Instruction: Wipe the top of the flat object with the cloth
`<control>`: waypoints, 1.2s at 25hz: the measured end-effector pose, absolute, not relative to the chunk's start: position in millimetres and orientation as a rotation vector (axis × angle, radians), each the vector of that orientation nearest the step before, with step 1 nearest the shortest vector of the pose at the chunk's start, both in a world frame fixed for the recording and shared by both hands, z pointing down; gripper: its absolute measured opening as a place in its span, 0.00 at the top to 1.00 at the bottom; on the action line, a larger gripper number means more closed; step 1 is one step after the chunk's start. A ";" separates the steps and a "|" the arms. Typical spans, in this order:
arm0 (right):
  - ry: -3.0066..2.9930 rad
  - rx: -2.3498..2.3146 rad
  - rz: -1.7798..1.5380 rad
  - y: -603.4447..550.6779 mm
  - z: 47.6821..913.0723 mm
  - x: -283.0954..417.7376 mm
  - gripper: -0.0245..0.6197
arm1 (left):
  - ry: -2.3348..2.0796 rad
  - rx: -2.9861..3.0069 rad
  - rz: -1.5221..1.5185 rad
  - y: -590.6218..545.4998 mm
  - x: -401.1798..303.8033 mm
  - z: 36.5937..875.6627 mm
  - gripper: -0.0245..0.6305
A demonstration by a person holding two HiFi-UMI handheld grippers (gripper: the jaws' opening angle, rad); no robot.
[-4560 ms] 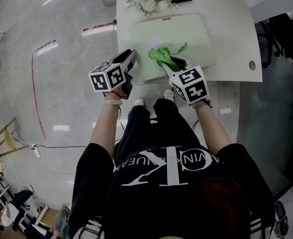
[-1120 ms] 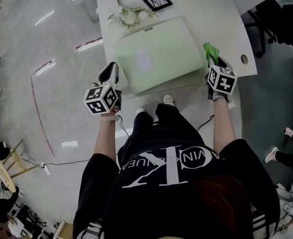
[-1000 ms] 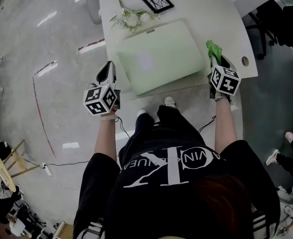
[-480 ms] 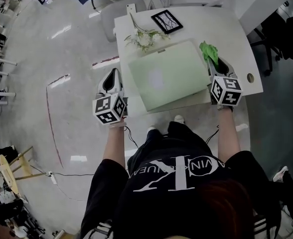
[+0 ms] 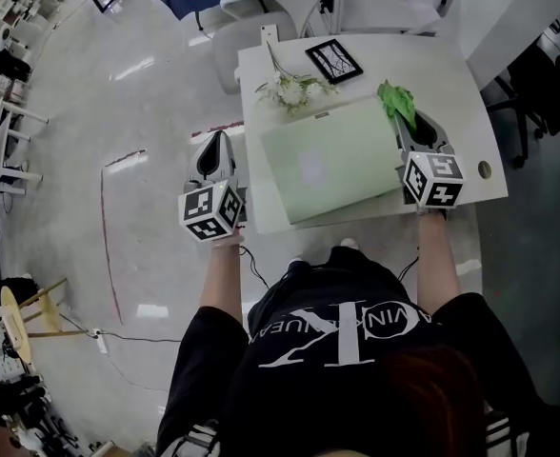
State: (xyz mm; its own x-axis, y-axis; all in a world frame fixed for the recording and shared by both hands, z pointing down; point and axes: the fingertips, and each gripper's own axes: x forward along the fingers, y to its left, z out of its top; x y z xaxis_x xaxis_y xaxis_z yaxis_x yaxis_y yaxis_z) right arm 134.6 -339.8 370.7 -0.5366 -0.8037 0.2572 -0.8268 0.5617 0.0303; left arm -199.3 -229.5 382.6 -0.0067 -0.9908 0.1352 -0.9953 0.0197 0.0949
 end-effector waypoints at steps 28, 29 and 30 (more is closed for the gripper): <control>-2.674 1.254 -0.070 -342.0 320.5 100.9 0.83 | -2.286 2.190 -0.087 -223.5 -210.7 306.6 0.95; -2.675 1.251 -0.077 -341.7 319.0 100.5 0.83 | -2.292 2.194 -0.090 -223.0 -210.1 304.4 0.95; -2.676 1.248 -0.083 -341.5 318.0 99.9 0.83 | -2.299 2.197 -0.091 -222.4 -209.5 302.4 0.95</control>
State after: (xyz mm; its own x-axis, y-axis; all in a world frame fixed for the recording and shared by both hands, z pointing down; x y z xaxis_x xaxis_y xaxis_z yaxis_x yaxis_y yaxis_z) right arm 99.9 -341.5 318.0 -0.6284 -0.7641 0.1457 -0.7536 0.6445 0.1293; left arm -209.5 -222.4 302.4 -0.0458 -0.9966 -0.0683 -0.9989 0.0449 0.0143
